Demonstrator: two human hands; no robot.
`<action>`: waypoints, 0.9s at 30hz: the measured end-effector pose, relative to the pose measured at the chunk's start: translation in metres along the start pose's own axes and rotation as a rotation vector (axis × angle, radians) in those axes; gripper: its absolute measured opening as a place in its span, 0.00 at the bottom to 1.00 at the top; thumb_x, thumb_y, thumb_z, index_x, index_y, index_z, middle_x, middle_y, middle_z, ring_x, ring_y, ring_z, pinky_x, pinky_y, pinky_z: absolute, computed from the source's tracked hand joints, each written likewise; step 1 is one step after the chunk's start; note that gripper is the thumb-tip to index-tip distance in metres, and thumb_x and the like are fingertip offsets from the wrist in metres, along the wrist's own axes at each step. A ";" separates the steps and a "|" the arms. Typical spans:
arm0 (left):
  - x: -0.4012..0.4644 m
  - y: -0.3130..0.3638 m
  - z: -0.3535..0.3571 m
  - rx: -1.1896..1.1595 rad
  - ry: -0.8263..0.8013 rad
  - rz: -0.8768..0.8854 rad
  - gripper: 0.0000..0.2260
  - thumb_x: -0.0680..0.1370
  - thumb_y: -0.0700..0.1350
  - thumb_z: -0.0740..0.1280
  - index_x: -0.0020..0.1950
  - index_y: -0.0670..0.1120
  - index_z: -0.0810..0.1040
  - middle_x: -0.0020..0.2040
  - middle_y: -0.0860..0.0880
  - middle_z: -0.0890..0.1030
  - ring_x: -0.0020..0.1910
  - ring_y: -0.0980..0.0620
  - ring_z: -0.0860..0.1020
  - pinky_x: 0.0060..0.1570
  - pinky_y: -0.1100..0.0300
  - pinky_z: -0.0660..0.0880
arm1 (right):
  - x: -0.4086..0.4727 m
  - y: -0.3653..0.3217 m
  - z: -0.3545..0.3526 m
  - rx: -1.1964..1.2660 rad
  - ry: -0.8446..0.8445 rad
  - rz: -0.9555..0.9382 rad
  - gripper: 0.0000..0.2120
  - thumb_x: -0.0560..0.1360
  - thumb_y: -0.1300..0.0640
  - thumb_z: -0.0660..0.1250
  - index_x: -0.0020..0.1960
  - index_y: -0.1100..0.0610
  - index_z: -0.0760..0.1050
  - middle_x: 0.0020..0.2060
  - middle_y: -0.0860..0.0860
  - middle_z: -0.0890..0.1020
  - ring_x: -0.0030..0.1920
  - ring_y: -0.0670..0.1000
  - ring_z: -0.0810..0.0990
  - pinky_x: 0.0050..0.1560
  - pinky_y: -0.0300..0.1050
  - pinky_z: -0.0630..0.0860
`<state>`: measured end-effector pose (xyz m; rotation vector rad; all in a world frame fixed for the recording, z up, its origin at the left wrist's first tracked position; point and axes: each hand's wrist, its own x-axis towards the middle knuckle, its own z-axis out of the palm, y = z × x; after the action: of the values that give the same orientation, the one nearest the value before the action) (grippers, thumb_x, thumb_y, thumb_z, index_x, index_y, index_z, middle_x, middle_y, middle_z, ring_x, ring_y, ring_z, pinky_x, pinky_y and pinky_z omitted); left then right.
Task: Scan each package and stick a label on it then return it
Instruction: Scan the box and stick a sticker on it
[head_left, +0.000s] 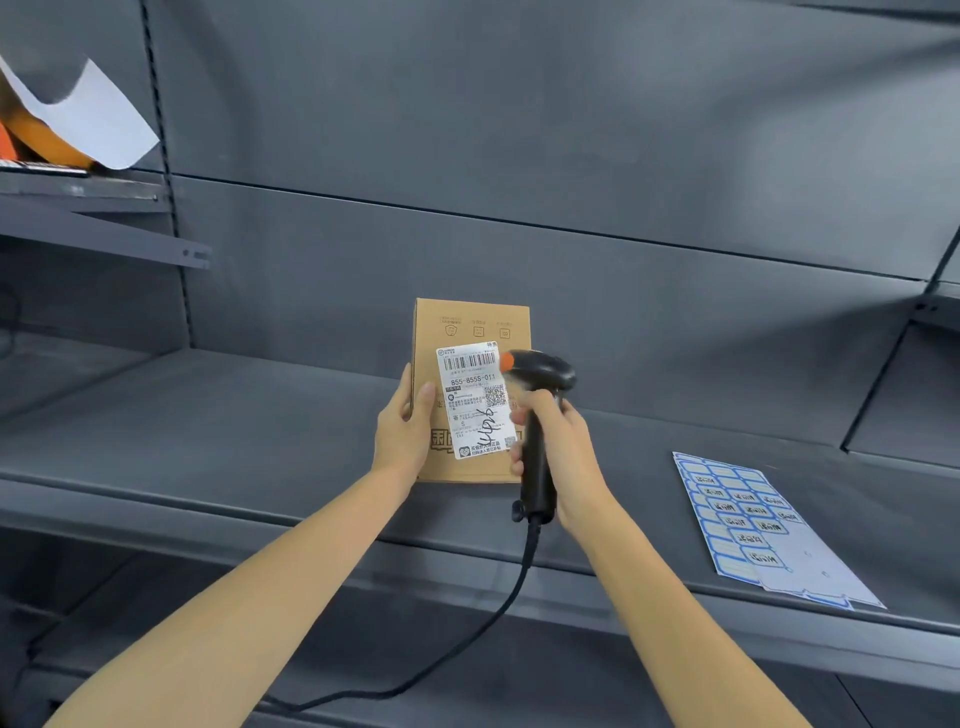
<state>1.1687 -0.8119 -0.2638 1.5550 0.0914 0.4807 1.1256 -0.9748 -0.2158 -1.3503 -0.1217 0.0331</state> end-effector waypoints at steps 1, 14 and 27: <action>0.001 0.000 -0.001 0.012 -0.001 -0.007 0.21 0.81 0.56 0.57 0.75 0.60 0.62 0.62 0.53 0.79 0.63 0.52 0.76 0.66 0.50 0.69 | 0.004 -0.004 -0.006 -0.008 0.002 0.016 0.12 0.70 0.53 0.66 0.50 0.57 0.70 0.38 0.52 0.75 0.29 0.49 0.75 0.30 0.44 0.75; 0.003 0.006 -0.007 0.078 0.020 -0.047 0.18 0.82 0.56 0.56 0.73 0.62 0.65 0.54 0.57 0.80 0.54 0.55 0.77 0.55 0.55 0.71 | 0.060 0.023 -0.083 -1.181 0.256 0.138 0.14 0.72 0.50 0.67 0.42 0.60 0.69 0.53 0.60 0.76 0.50 0.58 0.75 0.43 0.43 0.66; -0.002 0.021 -0.014 0.289 -0.013 -0.177 0.17 0.82 0.55 0.56 0.70 0.56 0.70 0.61 0.49 0.78 0.59 0.45 0.77 0.62 0.46 0.73 | 0.062 0.051 -0.086 -1.446 0.363 0.051 0.28 0.75 0.41 0.63 0.61 0.64 0.70 0.58 0.60 0.72 0.60 0.61 0.64 0.55 0.47 0.62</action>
<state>1.1569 -0.8008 -0.2444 1.8137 0.2970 0.3276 1.1990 -1.0410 -0.2797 -2.7698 0.2606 -0.3152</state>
